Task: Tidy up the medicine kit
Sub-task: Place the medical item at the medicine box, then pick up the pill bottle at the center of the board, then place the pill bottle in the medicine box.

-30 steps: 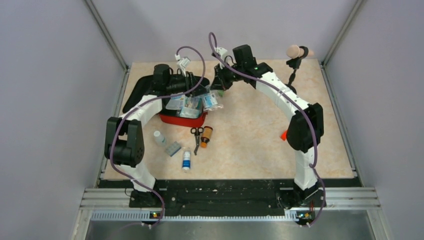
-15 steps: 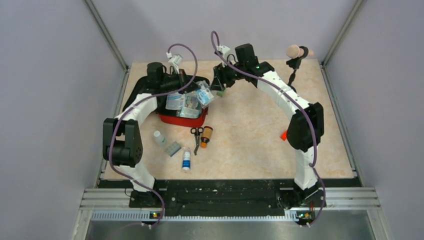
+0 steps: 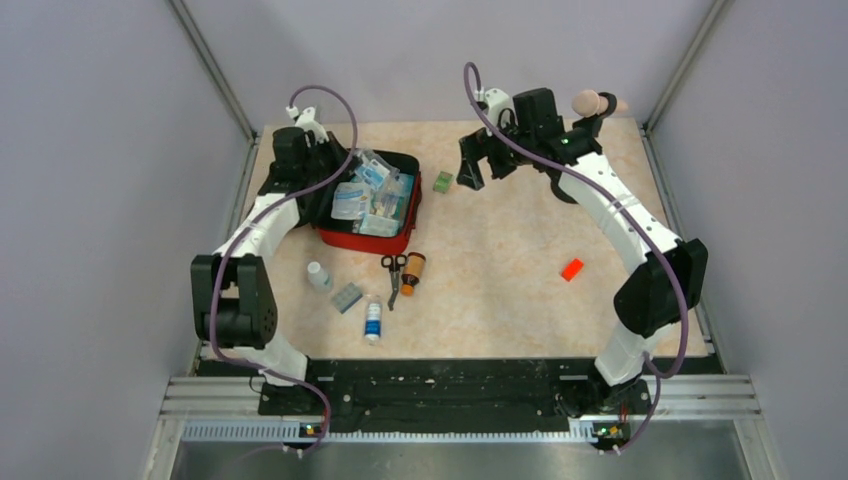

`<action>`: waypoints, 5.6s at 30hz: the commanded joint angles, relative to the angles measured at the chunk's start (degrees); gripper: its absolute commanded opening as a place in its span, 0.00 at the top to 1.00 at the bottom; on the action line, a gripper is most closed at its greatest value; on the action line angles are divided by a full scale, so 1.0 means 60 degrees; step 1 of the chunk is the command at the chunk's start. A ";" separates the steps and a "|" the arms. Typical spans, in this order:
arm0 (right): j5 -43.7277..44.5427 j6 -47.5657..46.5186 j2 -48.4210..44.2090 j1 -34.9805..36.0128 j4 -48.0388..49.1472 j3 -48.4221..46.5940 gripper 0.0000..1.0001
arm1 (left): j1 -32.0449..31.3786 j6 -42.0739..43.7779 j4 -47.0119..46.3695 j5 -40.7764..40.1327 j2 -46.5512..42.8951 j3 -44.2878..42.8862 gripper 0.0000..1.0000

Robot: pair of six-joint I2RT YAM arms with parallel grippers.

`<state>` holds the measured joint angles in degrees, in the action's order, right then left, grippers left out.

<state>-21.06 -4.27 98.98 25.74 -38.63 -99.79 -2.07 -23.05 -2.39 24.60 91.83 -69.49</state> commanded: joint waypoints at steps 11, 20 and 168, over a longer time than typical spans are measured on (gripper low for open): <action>-0.0672 0.0214 -0.0038 0.0048 0.0030 -0.0008 0.01 | -0.0236 -0.1846 -0.0276 -0.1437 0.1803 -0.0277 0.99; -0.0709 0.0272 -0.0057 0.0047 0.0102 0.0248 0.01 | -0.0823 -0.2514 -0.0143 -0.2520 0.2315 -0.0265 0.95; -0.1163 -0.1411 -0.0433 0.0048 0.0180 0.1529 0.05 | 0.0988 0.5335 0.8569 0.3323 0.2262 -0.3653 1.00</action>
<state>-28.23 -11.84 99.07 25.74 -38.76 -90.39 3.70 4.01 40.45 42.22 103.59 -83.72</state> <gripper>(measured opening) 0.948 0.380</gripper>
